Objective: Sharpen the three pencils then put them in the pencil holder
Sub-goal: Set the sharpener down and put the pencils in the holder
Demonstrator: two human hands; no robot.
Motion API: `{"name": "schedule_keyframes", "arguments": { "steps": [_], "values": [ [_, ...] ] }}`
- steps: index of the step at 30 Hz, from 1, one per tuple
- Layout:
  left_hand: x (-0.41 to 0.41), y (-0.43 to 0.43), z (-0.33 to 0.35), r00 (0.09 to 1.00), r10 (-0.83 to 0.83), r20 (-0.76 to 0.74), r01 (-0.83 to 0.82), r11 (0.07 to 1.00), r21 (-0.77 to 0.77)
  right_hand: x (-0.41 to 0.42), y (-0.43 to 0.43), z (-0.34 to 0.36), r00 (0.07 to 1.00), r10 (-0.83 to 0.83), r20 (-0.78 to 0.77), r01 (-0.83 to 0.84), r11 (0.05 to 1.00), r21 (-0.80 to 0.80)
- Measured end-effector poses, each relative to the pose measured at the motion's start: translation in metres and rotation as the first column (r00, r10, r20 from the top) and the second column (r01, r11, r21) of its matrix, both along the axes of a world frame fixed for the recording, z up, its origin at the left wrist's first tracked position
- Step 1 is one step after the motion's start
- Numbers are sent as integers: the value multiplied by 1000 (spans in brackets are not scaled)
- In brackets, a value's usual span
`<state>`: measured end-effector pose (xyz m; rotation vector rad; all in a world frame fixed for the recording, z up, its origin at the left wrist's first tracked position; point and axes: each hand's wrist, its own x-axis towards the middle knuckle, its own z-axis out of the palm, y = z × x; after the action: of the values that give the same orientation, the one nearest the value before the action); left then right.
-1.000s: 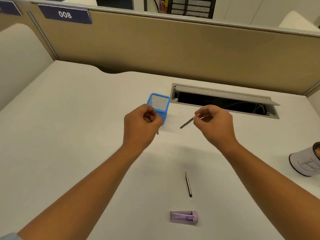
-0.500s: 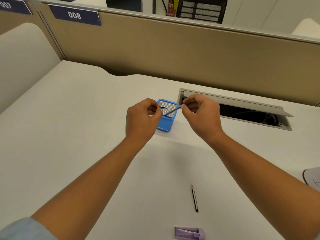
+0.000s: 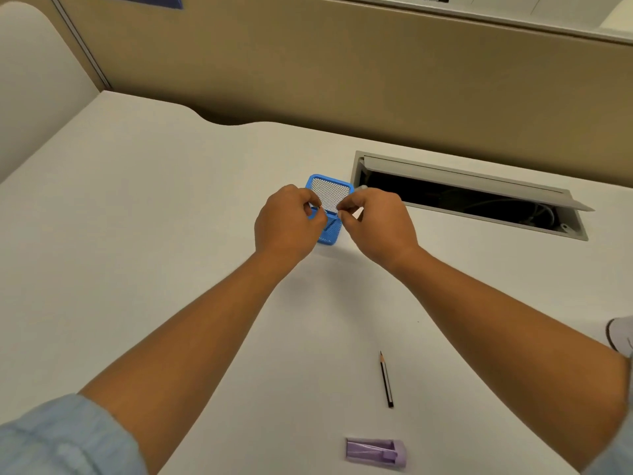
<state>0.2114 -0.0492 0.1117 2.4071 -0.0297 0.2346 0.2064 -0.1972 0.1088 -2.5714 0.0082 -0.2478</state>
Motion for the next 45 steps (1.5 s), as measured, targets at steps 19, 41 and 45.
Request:
{"name": "schedule_keyframes", "arguments": {
  "steps": [19, 41, 45],
  "values": [
    [-82, 28, -44, 999, -43, 11, 44, 999, -13, -76, -42, -19, 978, -149, -148, 170, 975, 141],
    [-178, 36, -116, 951, -262, -163, 305, 876, 375, -190, -36, -49, 874, -172, -455, 180, 983, -25],
    [-179, 36, -116, 953, -257, -158, 298, 886, 357, -168, -38, -26, 901, -167, -400, 206, 977, 58]
  ]
}}
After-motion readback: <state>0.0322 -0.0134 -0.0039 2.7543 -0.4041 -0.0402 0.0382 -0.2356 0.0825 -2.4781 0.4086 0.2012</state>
